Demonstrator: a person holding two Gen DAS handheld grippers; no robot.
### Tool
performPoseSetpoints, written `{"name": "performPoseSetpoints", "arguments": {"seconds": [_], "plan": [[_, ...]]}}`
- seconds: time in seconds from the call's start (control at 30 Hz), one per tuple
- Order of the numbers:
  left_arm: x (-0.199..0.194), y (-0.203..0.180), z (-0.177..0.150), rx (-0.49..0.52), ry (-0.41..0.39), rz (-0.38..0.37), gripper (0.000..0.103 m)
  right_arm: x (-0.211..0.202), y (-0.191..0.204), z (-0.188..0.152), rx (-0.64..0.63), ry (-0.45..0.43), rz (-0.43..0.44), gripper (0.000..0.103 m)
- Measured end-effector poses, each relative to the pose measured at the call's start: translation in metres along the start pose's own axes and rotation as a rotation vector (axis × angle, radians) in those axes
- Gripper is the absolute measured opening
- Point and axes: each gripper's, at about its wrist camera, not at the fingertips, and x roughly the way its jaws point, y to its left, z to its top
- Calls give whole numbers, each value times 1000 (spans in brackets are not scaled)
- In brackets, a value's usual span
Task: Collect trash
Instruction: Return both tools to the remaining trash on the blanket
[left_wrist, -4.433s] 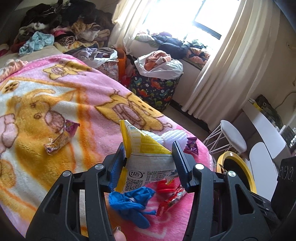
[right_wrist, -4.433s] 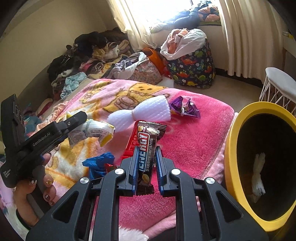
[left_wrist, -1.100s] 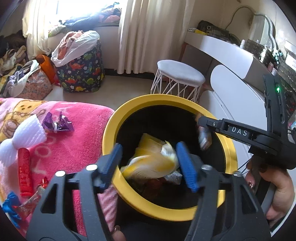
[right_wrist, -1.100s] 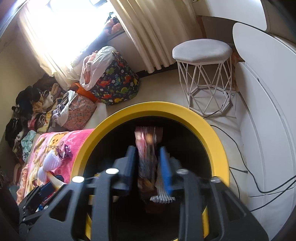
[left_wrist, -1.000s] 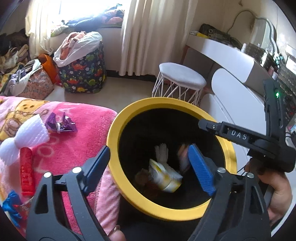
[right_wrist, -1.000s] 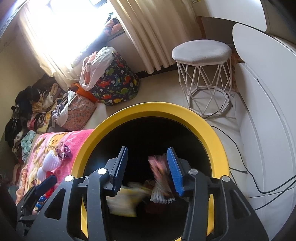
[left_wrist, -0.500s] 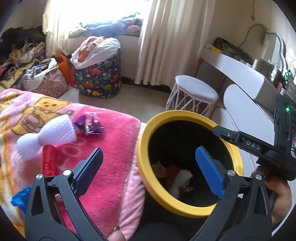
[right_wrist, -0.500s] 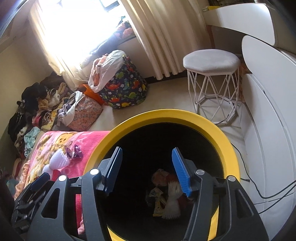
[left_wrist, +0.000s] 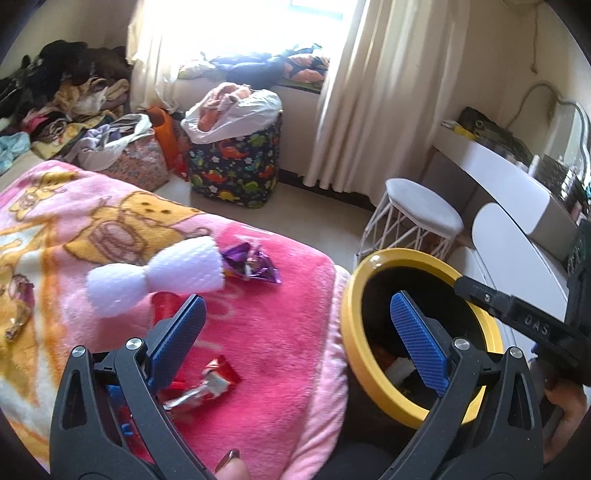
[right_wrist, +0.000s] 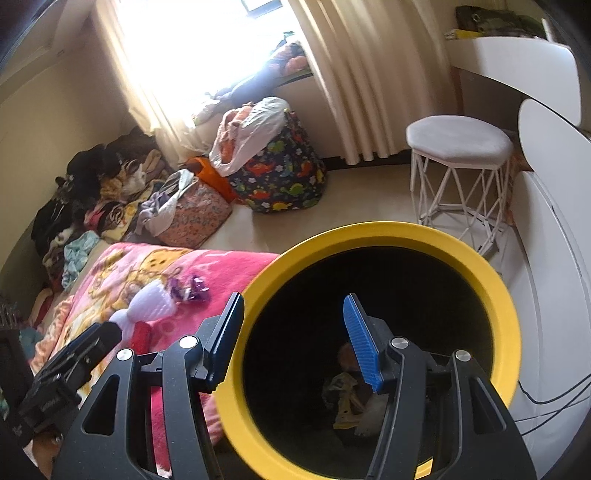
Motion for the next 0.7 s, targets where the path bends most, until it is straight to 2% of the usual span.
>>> {"name": "performPoseSetpoints", "arguments": {"seconds": [0.7], "plan": [[-28, 85, 10, -134, -66, 106, 92, 13, 90, -27, -164, 83, 121, 55]]}}
